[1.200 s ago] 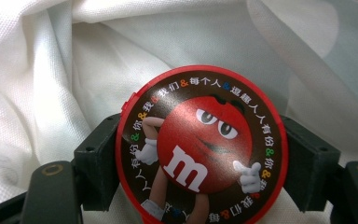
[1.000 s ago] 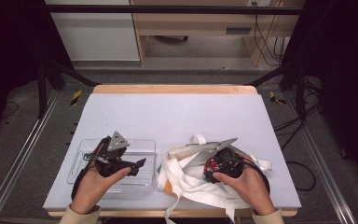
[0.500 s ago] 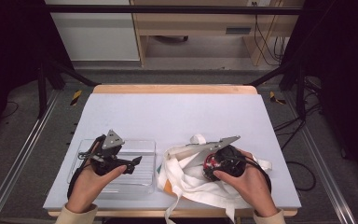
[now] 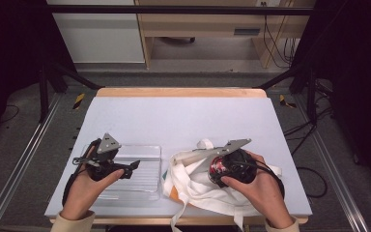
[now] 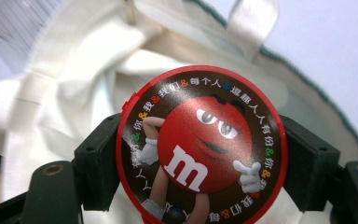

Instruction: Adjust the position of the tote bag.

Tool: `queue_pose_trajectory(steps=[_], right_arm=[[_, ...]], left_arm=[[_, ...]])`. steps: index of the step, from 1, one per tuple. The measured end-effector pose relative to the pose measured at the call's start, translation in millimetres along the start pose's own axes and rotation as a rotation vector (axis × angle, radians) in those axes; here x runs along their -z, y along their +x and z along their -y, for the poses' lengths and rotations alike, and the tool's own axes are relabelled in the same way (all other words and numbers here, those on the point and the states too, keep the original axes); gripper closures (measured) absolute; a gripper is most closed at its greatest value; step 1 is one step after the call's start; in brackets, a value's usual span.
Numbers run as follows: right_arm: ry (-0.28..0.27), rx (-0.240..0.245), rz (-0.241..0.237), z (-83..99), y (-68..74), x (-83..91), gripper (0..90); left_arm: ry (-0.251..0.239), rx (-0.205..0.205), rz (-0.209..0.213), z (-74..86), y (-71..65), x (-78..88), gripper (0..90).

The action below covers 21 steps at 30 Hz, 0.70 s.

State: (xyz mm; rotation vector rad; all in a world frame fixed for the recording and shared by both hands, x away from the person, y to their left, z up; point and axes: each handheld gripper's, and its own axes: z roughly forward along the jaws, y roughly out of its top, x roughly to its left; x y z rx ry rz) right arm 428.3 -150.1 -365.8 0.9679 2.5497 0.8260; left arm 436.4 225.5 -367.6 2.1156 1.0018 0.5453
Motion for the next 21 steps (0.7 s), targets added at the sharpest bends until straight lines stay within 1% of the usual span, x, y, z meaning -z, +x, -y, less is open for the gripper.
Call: queue_pose_trajectory(steps=[2,3,6,9,12,13,16,21], right_arm=[[-0.018,0.007,-0.005,-4.6,2.4,5.0,25.5],[-0.028,0.012,-0.004,-8.5,3.9,8.4,25.5],[-0.045,0.02,-0.005,-18.9,6.5,15.9,25.5],[-0.053,0.038,0.0,-30.4,9.7,23.5,25.5],[-0.066,0.035,-0.017,-41.9,9.2,26.7,25.5],[-0.068,0.038,-0.014,-44.6,8.7,26.9,25.5],[-0.066,0.039,-0.013,-54.1,6.9,25.0,25.5],[-0.027,0.057,-0.001,-65.9,6.1,19.2,25.5]], left_arm=[[-0.007,0.003,-0.004,0.8,4.4,3.3,10.8],[-0.008,0.01,-0.005,1.2,6.2,4.9,10.8],[-0.013,0.014,-0.008,2.6,11.4,8.3,10.6],[-0.016,0.02,-0.023,4.2,17.7,12.4,10.3],[-0.026,0.036,-0.028,6.0,21.8,14.6,10.3],[-0.027,0.037,-0.027,6.8,24.0,15.9,10.3],[-0.036,0.054,-0.028,8.0,27.6,17.4,10.3],[-0.033,0.065,-0.028,11.2,33.5,17.6,10.2]])
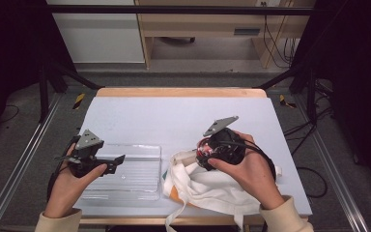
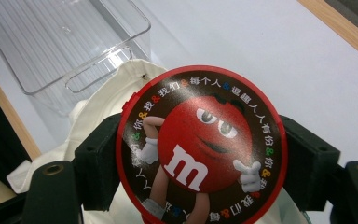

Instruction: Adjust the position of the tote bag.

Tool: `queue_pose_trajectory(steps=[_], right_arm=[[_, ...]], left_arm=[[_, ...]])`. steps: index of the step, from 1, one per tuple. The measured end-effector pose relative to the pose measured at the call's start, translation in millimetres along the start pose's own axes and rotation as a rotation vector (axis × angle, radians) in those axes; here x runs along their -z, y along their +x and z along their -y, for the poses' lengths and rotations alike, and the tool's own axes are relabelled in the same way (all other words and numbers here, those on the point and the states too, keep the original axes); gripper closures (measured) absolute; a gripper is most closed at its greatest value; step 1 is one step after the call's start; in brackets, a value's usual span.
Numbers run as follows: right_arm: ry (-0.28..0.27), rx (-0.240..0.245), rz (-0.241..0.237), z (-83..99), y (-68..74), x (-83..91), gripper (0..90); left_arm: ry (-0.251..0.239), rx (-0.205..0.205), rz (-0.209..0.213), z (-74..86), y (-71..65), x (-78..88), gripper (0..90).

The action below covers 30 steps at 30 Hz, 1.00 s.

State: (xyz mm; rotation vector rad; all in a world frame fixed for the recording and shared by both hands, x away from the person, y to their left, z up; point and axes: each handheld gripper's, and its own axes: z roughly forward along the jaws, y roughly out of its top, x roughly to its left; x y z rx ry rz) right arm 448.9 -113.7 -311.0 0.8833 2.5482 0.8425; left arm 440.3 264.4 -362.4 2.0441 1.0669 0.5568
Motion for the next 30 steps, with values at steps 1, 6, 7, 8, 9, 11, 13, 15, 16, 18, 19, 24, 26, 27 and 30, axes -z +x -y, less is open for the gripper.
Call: queue_pose_trajectory(steps=[1,6,7,8,9,11,13,15,16,18,19,24,26,27,30], right_arm=[[0.006,0.002,-0.003,-1.7,0.1,-0.9,25.5],[0.032,0.027,-0.015,-9.6,2.4,-1.6,25.5],[0.038,0.037,-0.018,-12.1,3.4,-1.6,25.5],[0.039,0.039,-0.019,-13.7,4.3,-1.3,25.5],[0.034,0.046,-0.02,-15.7,5.1,-1.2,25.5],[0.032,0.058,-0.028,-19.8,7.2,-1.2,25.5],[0.029,0.062,-0.032,-22.2,9.6,-1.8,25.5],[0.024,0.065,-0.036,-23.4,10.6,-1.6,25.5],[0.018,0.065,-0.04,-23.9,10.7,-1.5,25.5],[0.013,0.06,-0.046,-24.5,11.0,-1.8,25.5],[0.012,0.062,-0.047,-24.6,10.7,-2.1,25.5],[0.002,0.052,-0.044,-25.9,9.0,-5.3,25.5],[-0.002,0.048,-0.044,-27.6,8.6,-6.7,25.5],[-0.009,0.043,-0.045,-28.9,8.7,-7.6,25.5],[-0.019,0.037,-0.05,-32.2,10.0,-9.8,25.5]], left_arm=[[0.001,0.001,-0.002,0.4,0.9,0.2,10.2],[-0.001,0.011,-0.004,2.4,4.8,1.3,10.2],[0.001,0.011,-0.003,2.6,5.1,1.5,10.2],[0.002,0.011,-0.006,2.9,5.4,1.7,10.2],[0.002,0.012,-0.007,3.0,6.2,2.2,10.2],[0.0,0.013,-0.01,3.2,7.3,3.1,10.2],[-0.001,0.013,-0.01,3.3,7.9,4.4,10.1],[-0.004,0.014,-0.015,2.8,8.6,5.7,10.1],[-0.008,0.017,-0.014,2.4,9.4,6.4,10.2],[-0.01,0.019,-0.015,2.2,10.8,7.6,10.2],[-0.01,0.02,-0.018,2.4,11.5,8.2,10.2],[0.001,0.016,-0.023,4.8,15.6,9.0,9.8],[0.004,0.019,-0.03,5.9,16.9,8.8,9.7],[0.006,0.018,-0.03,6.2,17.4,8.8,9.7],[0.008,0.02,-0.031,6.8,18.7,8.8,9.6]])
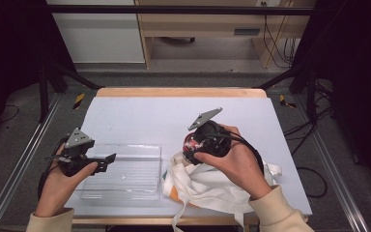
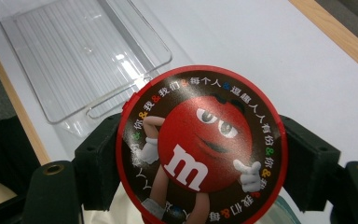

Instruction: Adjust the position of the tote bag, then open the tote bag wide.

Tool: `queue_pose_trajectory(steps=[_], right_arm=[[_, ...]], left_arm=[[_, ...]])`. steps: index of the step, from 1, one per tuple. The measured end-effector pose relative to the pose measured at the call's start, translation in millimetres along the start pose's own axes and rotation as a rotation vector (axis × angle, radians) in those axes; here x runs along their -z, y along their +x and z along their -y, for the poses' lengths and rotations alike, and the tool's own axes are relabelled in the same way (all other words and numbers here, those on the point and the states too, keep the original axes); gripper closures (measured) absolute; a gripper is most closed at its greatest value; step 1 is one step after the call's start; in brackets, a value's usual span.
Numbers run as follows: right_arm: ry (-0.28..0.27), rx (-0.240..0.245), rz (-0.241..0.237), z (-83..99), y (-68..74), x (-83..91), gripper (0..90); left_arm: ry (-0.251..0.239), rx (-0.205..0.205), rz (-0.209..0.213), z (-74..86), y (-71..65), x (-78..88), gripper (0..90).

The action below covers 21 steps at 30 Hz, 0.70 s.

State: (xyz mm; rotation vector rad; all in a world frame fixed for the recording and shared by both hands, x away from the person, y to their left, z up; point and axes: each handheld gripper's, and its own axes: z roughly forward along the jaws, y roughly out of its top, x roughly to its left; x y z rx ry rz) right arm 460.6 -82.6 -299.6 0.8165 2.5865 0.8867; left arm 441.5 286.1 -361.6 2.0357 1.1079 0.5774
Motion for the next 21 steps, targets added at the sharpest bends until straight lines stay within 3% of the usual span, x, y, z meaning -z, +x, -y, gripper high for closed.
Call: queue_pose_trajectory(steps=[21], right_arm=[[-0.049,0.019,-0.021,-19.3,11.9,-22.0,25.5]], left_arm=[[-0.009,0.005,-0.001,1.1,4.1,4.3,9.5]])
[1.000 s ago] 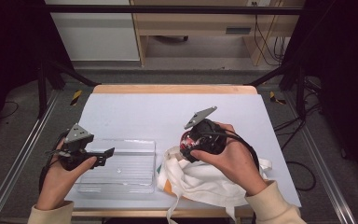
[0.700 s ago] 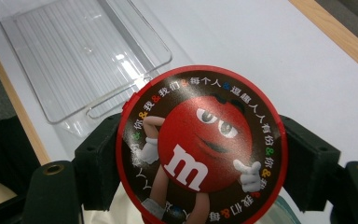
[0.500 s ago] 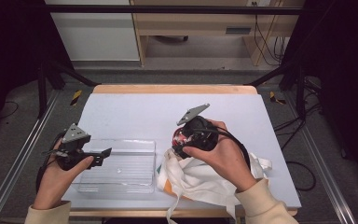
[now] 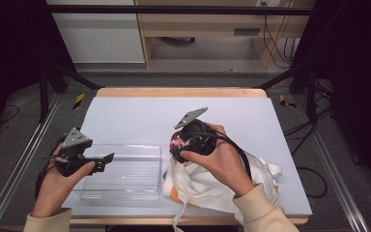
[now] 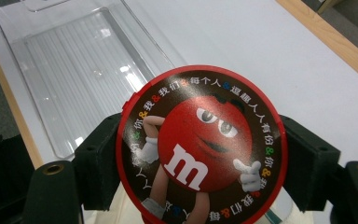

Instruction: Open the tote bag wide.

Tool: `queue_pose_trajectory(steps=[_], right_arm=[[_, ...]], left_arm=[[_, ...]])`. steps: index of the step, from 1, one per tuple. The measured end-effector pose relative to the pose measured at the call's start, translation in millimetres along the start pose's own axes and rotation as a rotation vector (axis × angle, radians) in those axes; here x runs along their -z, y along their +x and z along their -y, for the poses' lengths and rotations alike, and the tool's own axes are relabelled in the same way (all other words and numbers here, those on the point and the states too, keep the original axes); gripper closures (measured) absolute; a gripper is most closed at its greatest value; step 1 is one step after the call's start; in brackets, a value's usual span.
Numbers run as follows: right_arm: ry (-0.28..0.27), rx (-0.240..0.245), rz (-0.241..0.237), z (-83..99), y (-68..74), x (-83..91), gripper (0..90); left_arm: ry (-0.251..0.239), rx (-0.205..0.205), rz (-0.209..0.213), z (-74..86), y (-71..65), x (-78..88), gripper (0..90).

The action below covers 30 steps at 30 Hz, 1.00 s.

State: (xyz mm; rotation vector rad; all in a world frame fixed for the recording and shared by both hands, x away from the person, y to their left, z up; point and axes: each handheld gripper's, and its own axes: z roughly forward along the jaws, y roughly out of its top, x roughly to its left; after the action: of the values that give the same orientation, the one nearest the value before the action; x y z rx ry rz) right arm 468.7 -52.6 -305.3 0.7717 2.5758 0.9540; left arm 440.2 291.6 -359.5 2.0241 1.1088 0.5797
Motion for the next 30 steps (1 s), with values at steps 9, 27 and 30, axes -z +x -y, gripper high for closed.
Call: queue_pose_trajectory(steps=[9,27,30], right_arm=[[-0.006,0.008,-0.018,-9.3,4.2,-13.5,25.5],[0.034,0.042,-0.059,-26.2,18.4,-32.5,25.5],[0.045,0.052,-0.078,-29.1,21.7,-37.7,25.5]], left_arm=[[-0.01,0.009,-0.004,1.0,5.0,3.9,9.3],[-0.027,0.023,-0.011,1.6,10.6,9.6,9.3],[-0.027,0.025,-0.011,2.2,12.1,9.9,9.3]])
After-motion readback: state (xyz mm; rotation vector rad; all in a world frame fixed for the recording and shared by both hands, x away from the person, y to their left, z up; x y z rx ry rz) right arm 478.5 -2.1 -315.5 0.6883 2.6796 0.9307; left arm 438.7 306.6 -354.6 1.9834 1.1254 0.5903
